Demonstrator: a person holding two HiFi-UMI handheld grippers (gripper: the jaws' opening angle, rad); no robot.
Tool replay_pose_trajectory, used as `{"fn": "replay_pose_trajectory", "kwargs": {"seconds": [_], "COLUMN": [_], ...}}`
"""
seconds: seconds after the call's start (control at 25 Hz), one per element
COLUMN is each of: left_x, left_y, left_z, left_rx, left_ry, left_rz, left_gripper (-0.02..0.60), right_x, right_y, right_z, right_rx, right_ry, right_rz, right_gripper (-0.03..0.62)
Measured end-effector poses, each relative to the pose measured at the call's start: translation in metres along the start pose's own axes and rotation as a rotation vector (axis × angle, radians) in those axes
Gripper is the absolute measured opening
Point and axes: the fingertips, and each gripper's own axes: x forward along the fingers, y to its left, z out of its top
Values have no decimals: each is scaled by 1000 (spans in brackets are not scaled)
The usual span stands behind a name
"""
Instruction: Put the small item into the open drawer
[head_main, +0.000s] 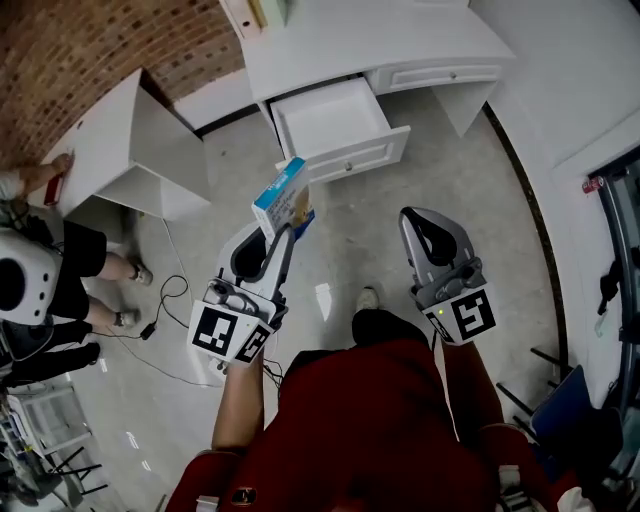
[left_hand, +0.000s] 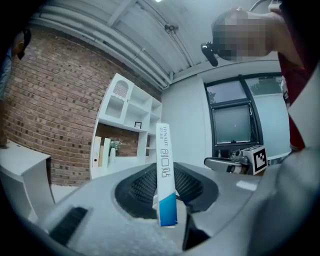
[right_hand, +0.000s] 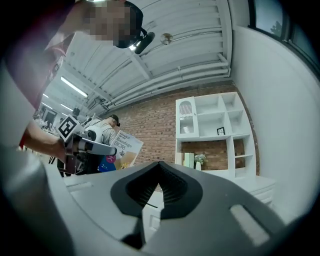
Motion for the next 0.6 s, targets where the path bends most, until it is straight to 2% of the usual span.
{"fn": "replay_pose_trajectory", "kwargs": {"seconds": [0.16,0.6], "left_x": [62,172], "left_y": [12,58], "left_z": [-5,-50], "left_rx": [-8,-27], "left_ry": [55,226], "left_rz": [-9,-51], "left_gripper": [95,95], "right_x": [23,62], "right_y": [-54,-129], "right_z": [-9,-32], "right_rx": [13,24], "right_ry": [10,18], "right_rz": [-10,-92], "right_gripper": [11,11]}}
